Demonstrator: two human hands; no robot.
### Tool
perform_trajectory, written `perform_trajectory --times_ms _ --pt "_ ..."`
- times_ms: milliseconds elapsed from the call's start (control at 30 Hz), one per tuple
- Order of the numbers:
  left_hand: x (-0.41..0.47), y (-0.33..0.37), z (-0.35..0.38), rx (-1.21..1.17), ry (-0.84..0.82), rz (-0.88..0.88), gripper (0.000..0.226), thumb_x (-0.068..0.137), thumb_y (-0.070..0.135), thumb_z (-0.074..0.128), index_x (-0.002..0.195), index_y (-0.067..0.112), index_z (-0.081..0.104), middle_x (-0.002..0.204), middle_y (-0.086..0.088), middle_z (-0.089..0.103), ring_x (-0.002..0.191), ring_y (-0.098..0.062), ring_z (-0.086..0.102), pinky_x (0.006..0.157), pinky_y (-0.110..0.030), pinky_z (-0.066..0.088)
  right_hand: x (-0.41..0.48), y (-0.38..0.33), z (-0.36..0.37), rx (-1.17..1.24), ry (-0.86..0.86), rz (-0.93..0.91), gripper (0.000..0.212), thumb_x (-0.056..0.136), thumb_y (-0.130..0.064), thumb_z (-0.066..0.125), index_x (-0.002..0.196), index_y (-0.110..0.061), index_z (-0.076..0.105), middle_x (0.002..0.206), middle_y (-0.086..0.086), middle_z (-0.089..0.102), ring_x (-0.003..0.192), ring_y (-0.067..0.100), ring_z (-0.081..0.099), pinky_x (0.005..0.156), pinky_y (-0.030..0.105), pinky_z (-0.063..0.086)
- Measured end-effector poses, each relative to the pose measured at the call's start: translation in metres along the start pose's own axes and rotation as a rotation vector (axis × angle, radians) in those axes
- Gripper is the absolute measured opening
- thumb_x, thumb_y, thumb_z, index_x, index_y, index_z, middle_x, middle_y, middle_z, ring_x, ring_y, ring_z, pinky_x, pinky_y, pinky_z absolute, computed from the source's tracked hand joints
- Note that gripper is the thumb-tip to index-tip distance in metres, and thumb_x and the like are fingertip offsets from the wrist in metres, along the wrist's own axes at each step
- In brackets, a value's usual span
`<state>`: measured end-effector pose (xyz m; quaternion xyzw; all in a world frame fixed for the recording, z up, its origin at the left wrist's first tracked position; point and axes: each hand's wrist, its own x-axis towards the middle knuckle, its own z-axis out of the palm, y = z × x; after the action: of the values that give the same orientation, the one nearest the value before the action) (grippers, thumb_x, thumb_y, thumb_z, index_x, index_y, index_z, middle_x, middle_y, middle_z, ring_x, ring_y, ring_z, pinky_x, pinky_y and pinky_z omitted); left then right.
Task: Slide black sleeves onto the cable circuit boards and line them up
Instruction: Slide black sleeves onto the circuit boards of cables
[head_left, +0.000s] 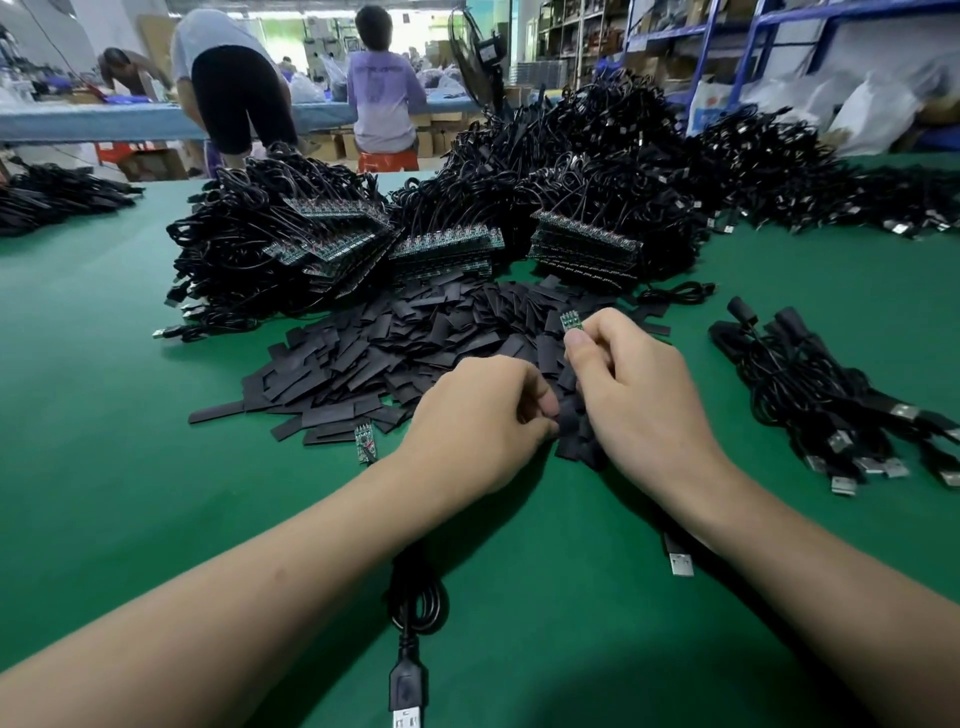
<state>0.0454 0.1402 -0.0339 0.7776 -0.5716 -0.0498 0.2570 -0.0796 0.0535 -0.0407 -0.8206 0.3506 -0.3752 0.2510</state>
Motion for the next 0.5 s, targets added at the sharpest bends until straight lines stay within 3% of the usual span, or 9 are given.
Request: perform_trajectory --times_ms 133,233,333,433,500 --pt "-0.005 -0.013 -0.018 -0.125 0.080 0.010 0.010 0.086 0.026 0.079 0.083 0.029 0.070 0.072 0.014 0.070 0.072 -0.004 0.067 0.077 -0.030 0.058 0.000 -0.001 -0.001 0.033 -0.044 -0.008 0.032 0.103 -0.043 0.049 0.079 -0.022 0.050 0.058 -0.022 0.054 0.060 0.013 0.046 0.061 0.039 0.039" --pt "-0.012 -0.024 -0.038 -0.427 0.044 -0.024 0.009 0.085 0.020 0.081 0.087 0.026 0.075 0.076 0.005 0.075 0.072 -0.011 0.072 0.075 -0.025 0.058 -0.004 -0.005 0.001 0.104 -0.110 -0.022 0.034 0.101 -0.048 0.053 0.083 -0.020 0.059 0.054 -0.017 0.050 0.054 0.007 0.043 0.057 0.034 0.036" --pt "-0.026 -0.033 -0.049 -0.615 0.024 -0.012 0.009 0.085 0.017 0.080 0.092 0.022 0.077 0.080 -0.001 0.077 0.071 -0.007 0.070 0.070 -0.016 0.053 -0.009 -0.013 0.004 0.291 -0.231 -0.052 0.038 0.095 -0.049 0.056 0.085 -0.014 0.065 0.056 -0.010 0.041 0.053 0.006 0.036 0.054 0.029 0.031" --pt "-0.039 -0.038 -0.050 -0.645 0.064 0.002 0.011 0.083 0.024 0.080 0.094 0.025 0.079 0.083 0.003 0.078 0.076 -0.007 0.072 0.075 -0.019 0.054 -0.013 -0.020 0.006 0.351 -0.310 -0.058 0.040 0.089 -0.048 0.058 0.083 -0.009 0.063 0.058 -0.003 0.041 0.058 0.013 0.035 0.058 0.040 0.035" --pt "-0.047 -0.039 -0.049 -0.465 0.167 0.080 0.020 0.077 0.039 0.082 0.095 0.031 0.080 0.082 0.012 0.076 0.075 -0.002 0.070 0.073 -0.014 0.052 -0.015 -0.021 0.009 0.380 -0.328 -0.048 0.039 0.089 -0.046 0.059 0.082 -0.008 0.060 0.059 0.000 0.039 0.060 0.018 0.033 0.060 0.047 0.037"
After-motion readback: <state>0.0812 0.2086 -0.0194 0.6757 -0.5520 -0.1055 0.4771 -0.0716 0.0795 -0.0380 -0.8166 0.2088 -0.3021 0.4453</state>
